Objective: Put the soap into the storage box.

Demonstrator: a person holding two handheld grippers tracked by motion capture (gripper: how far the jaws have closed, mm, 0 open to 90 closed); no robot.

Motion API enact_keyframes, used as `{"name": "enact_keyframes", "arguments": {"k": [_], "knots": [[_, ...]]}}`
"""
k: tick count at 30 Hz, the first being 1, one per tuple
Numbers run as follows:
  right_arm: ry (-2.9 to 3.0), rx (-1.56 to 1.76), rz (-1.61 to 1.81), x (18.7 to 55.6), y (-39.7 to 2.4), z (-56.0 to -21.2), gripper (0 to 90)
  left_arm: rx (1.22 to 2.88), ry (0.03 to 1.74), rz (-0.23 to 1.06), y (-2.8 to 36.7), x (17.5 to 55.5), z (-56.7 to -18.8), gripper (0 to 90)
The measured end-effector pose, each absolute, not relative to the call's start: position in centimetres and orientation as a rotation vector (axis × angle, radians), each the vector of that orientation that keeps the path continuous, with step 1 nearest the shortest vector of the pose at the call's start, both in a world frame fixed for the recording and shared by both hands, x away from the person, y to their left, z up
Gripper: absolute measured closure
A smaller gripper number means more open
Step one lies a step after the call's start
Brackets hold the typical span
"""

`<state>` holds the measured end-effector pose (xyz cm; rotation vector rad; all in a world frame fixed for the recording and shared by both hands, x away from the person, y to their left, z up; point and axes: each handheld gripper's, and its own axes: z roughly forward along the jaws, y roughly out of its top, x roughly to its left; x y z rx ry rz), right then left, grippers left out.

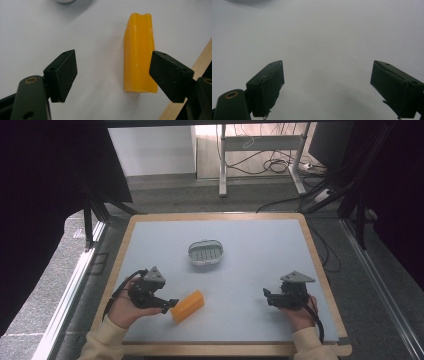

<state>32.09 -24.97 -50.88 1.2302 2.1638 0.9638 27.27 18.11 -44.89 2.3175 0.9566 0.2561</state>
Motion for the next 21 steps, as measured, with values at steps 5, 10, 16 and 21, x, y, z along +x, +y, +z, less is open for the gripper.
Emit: {"name": "enact_keyframes", "arguments": {"k": [5,10,16,21], "knots": [[2.164,1.231,0.961,32.1,-24.9,-50.9,12.1,2.324,0.948,0.251,17.6,27.1,-45.0,22.3],[2.165,1.23,0.956,32.1,-24.9,-50.9,12.1,2.323,0.944,0.246,17.2,27.0,-45.1,22.4],[2.165,1.23,0.956,32.0,-24.9,-50.9,12.1,2.335,0.94,0.241,16.8,26.9,-45.3,22.4],[2.165,1.228,0.954,32.1,-24.8,-50.9,12.1,2.35,0.933,0.234,16.1,26.8,-45.7,22.5]]}}
